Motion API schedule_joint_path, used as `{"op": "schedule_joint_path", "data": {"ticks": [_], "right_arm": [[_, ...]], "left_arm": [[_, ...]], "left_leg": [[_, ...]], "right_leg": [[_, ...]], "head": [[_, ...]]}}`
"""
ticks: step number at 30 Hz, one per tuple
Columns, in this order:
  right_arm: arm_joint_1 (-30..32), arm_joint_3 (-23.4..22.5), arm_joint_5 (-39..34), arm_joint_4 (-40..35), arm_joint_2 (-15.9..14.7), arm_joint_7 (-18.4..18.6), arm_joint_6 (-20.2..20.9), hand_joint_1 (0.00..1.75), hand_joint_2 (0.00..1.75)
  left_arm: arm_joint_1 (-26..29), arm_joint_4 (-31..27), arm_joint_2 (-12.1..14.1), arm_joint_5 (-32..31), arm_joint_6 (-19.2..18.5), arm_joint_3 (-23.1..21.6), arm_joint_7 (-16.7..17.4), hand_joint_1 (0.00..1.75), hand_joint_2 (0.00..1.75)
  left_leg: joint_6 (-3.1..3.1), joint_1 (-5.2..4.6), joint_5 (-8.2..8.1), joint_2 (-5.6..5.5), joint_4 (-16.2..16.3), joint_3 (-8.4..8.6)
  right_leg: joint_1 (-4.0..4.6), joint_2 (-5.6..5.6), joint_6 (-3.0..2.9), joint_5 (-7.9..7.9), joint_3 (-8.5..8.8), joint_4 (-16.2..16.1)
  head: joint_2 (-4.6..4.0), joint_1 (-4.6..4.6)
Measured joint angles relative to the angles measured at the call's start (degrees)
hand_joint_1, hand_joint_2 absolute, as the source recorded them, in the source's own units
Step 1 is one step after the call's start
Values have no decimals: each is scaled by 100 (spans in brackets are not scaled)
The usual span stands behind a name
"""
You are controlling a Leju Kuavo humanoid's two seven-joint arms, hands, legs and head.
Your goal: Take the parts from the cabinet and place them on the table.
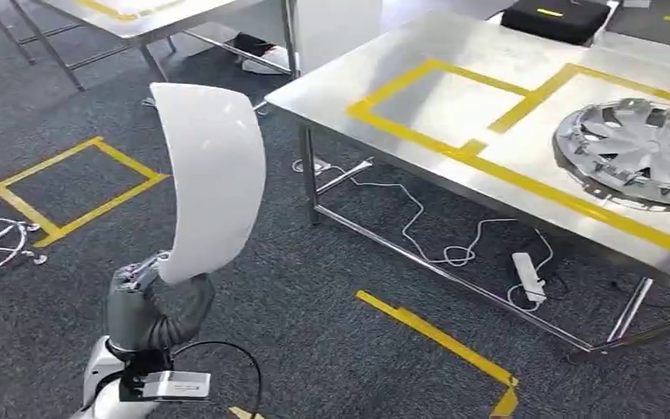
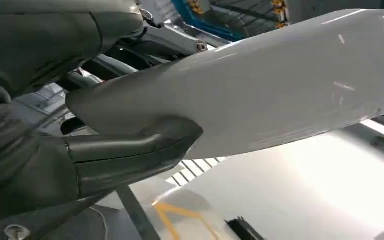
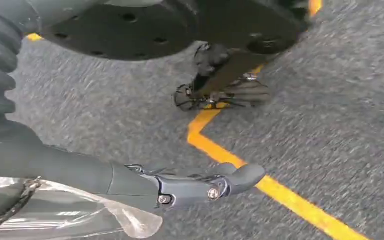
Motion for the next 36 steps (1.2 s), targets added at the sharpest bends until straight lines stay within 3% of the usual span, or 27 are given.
{"op": "schedule_joint_path", "data": {"ticks": [1,3,4,5,6,7,10,11,12,13,15,17,18,19,20,21,22,24,26,27,28,30,32,33,34,35,36], "right_arm": [[25,7,0,0,-2,0,0,0,175],[62,11,0,0,-9,0,0,0,175],[71,13,0,0,-9,0,0,0,175],[78,17,0,2,-9,0,0,0,175],[85,22,0,11,-9,0,2,0,175],[57,30,0,13,-9,9,4,0,175],[30,37,0,13,-13,7,6,0,175],[28,39,9,11,-18,7,9,0,175],[23,39,7,11,-20,2,11,0,175],[13,39,9,11,-20,0,11,0,175],[5,41,15,11,-20,2,13,0,175],[25,44,22,13,-20,2,17,0,175],[35,41,26,13,-20,2,20,0,175],[41,41,28,13,-20,2,22,0,175],[43,44,31,13,-20,2,24,0,175],[65,44,31,13,-20,4,35,0,175],[63,44,33,15,-20,9,37,0,175],[56,48,37,17,-15,13,37,0,175],[60,50,39,15,-37,9,37,0,175],[52,57,50,17,-48,2,37,0,175],[22,70,50,17,-46,9,37,0,175],[-9,90,57,20,-48,7,39,0,175],[25,92,61,20,-48,9,39,0,175],[45,92,68,20,-50,7,37,0,175],[57,92,70,20,-50,9,37,0,175],[62,94,72,20,-50,7,37,0,175],[67,94,72,20,-50,9,37,0,175]], "left_arm": [[0,2,2,0,0,0,0,175,175],[-1,4,0,2,0,2,0,175,175],[-1,4,0,2,0,2,0,175,175],[-3,9,-2,7,0,2,0,175,175],[-7,24,0,11,2,2,0,175,175],[-1,35,0,17,8,4,7,175,175],[-36,35,-24,30,18,2,15,175,175],[-66,37,-26,37,18,2,17,175,175],[-78,44,-31,48,28,2,17,175,175],[-78,46,-31,57,35,4,17,175,175],[-69,70,-26,68,35,9,17,175,175],[-78,89,-26,83,35,9,17,175,175],[-78,98,-26,85,35,9,17,175,175],[-78,101,-24,85,35,9,17,175,175],[-80,105,-24,92,35,9,17,175,175],[-81,120,-24,101,33,9,17,175,175],[-74,164,-20,103,31,15,17,175,175],[-98,173,-26,107,17,4,22,175,175],[-159,175,-57,109,20,9,22,175,175],[-166,179,-59,109,17,18,22,175,175],[-166,184,-72,107,18,17,22,175,175],[-166,205,-77,101,15,17,22,175,175],[-182,238,-79,101,13,17,22,175,175],[-196,256,-79,101,13,20,24,175,175],[-218,275,-79,101,9,20,26,175,175],[-240,297,-83,98,7,20,39,175,175],[-258,321,-83,101,2,20,57,175,175]], "left_leg": [[-1,1,-82,58,0,102],[-24,7,-262,172,-1,346],[-45,13,-359,233,-2,480],[-75,8,-477,304,-5,570],[-109,-13,-586,351,16,673],[-159,-21,-640,391,-10,676],[-275,15,-634,479,77,853],[-294,47,-570,384,328,732],[-309,53,-470,174,763,499],[-317,61,-519,73,1192,215],[-333,68,-992,2,1793,-345],[-320,65,-1378,-3,1815,-671],[-311,65,-1330,-12,1609,-731],[-297,64,-1071,-43,1298,-733],[-292,62,-563,-134,897,-730],[-280,67,205,-327,542,-749],[-240,28,244,-387,533,-745],[-186,4,195,-325,457,-648],[-87,40,159,-235,342,-474],[-42,45,112,-181,289,-365],[-4,38,69,-128,253,-294],[1,37,-50,-13,242,-168],[-1,37,-211,88,241,14],[-5,37,-302,145,240,129],[-15,36,-389,198,239,249],[-26,34,-485,260,234,354],[-58,30,-586,292,224,441]], "right_leg": [[-12,-9,48,-129,-168,67],[-33,-51,80,32,-201,-366],[-41,-114,82,311,-118,-769],[-43,-310,58,853,-38,-1226],[-12,-581,0,1216,-88,-1217],[76,-575,-80,1038,-41,-1271],[79,-333,-251,948,95,-1278],[55,-246,-292,915,201,-1304],[45,-191,-331,868,288,-1310],[45,-119,-352,811,354,-1324],[44,53,-371,675,511,-1325],[44,236,-362,527,719,-1325],[41,335,-352,436,849,-1325],[31,415,-340,355,968,-1326],[21,491,-304,263,1077,-1331],[8,546,-276,197,1084,-1347],[9,639,-226,129,1191,-1353],[-11,683,-152,120,1308,-1366],[7,609,-83,238,1165,-1222],[29,311,-62,270,1061,-968],[33,122,-35,228,846,-645],[23,-7,12,-69,274,-11],[22,-19,24,-332,-88,100],[21,-27,22,-257,-133,-91],[23,-57,3,-37,-106,-411],[33,-145,-22,333,-44,-809],[45,-311,-71,959,18,-1142]], "head": [[0,4],[0,7],[0,2],[0,13],[0,4],[0,9],[0,-9],[2,-7],[0,-30],[0,-33],[0,-39],[0,-35],[0,-37],[0,-35],[0,-39],[0,-54],[0,-41],[0,-68],[2,-70],[0,-35],[2,-13],[0,-13],[0,-11],[0,-15],[0,-11],[0,-13],[0,-13]]}}
